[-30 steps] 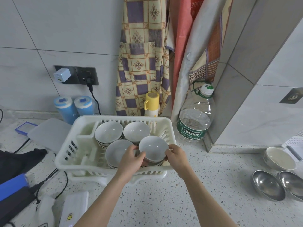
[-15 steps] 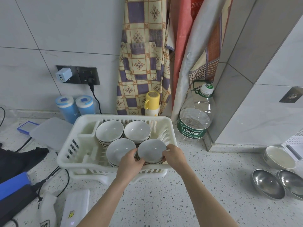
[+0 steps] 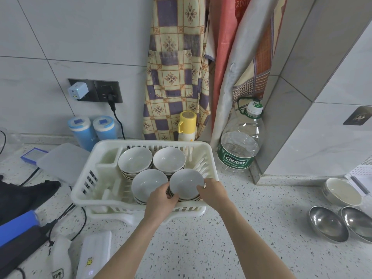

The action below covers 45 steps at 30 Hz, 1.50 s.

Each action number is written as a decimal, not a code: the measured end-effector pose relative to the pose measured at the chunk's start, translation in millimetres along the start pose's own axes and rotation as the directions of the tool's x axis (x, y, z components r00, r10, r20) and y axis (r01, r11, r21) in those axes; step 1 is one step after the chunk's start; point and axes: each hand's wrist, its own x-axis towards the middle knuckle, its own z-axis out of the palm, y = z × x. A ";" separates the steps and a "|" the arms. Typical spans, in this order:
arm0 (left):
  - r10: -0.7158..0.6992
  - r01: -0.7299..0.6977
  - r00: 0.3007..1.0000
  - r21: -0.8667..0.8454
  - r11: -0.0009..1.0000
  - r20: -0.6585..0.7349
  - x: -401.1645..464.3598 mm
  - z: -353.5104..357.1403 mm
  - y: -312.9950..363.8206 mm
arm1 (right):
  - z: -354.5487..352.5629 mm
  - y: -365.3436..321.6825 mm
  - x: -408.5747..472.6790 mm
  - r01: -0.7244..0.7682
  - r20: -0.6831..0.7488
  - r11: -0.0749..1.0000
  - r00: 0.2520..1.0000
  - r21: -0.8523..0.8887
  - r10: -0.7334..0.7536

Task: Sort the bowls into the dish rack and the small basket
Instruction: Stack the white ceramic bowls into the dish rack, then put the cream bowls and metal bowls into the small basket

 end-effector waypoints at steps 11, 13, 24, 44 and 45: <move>-0.005 0.005 1.000 0.053 0.999 0.001 -0.8 1.4 0.8 | 2.0 -3.4 2.8 -0.010 0.008 0.995 1.000 -0.100 0.011; -0.008 0.009 1.000 0.059 0.998 -0.009 -1.6 1.6 0.5 | 1.6 -4.5 1.8 -0.013 0.009 0.993 1.000 -0.116 0.014; -0.111 0.108 0.992 -0.060 0.992 -0.052 -2.2 6.3 -0.3 | -3.7 -3.2 -3.7 0.012 0.004 0.998 1.000 -0.055 -0.012; -0.543 0.164 0.799 -0.774 0.611 -0.259 -107.6 197.1 156.0 | -122.3 230.4 -58.7 0.092 0.249 0.871 0.939 0.482 -0.237; -0.544 0.207 0.808 -0.757 0.619 -0.224 -112.4 215.0 163.8 | -131.2 247.7 -60.8 0.067 0.237 0.867 0.949 0.494 -0.209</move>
